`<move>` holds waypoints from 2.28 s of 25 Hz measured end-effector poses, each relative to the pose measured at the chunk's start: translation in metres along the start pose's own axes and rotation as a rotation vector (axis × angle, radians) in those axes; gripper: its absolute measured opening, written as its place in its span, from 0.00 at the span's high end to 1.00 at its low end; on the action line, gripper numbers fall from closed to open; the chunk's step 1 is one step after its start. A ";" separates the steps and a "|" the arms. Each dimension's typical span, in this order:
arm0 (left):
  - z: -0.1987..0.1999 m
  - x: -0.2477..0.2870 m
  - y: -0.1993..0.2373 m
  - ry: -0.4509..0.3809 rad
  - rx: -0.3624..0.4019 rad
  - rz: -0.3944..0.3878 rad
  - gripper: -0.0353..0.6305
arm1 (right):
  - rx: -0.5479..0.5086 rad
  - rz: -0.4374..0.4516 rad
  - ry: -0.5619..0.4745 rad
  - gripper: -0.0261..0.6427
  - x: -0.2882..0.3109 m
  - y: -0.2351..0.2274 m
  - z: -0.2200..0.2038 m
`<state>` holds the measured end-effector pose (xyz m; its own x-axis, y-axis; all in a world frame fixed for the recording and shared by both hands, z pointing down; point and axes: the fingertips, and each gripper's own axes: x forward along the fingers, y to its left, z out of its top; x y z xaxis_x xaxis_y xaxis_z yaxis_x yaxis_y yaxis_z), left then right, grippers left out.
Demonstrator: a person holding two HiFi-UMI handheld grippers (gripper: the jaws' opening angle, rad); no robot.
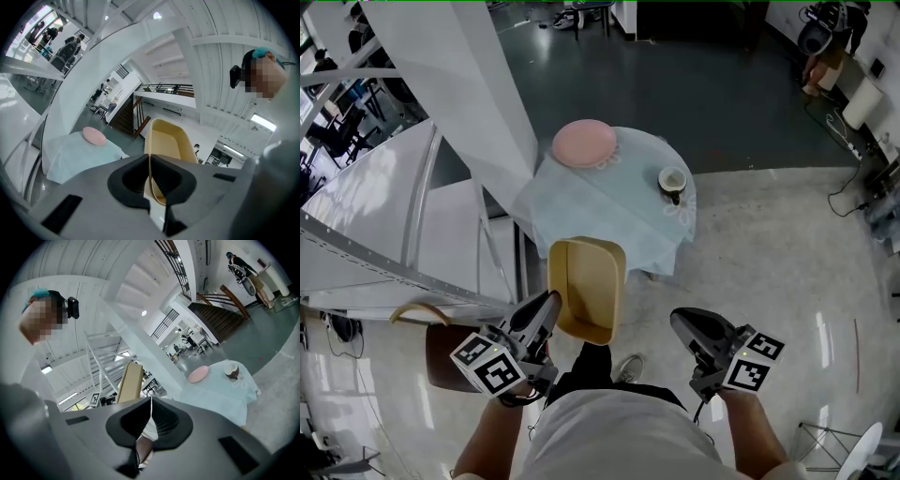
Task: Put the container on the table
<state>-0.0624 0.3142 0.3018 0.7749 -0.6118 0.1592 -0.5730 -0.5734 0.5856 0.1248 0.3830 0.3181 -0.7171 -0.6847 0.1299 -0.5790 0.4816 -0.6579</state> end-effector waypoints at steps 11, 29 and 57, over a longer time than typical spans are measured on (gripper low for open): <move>0.026 0.043 0.058 0.012 -0.034 -0.007 0.90 | 0.006 -0.024 0.036 0.93 0.059 -0.037 0.026; 0.105 0.133 0.203 0.104 -0.066 -0.042 0.90 | 0.066 -0.110 0.044 0.93 0.208 -0.107 0.084; 0.170 0.161 0.321 0.082 -0.100 -0.015 0.90 | 0.045 -0.160 0.041 0.93 0.325 -0.133 0.131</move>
<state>-0.1667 -0.0608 0.3800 0.8048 -0.5545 0.2117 -0.5346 -0.5224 0.6643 0.0196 0.0249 0.3501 -0.6327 -0.7275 0.2655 -0.6700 0.3423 -0.6587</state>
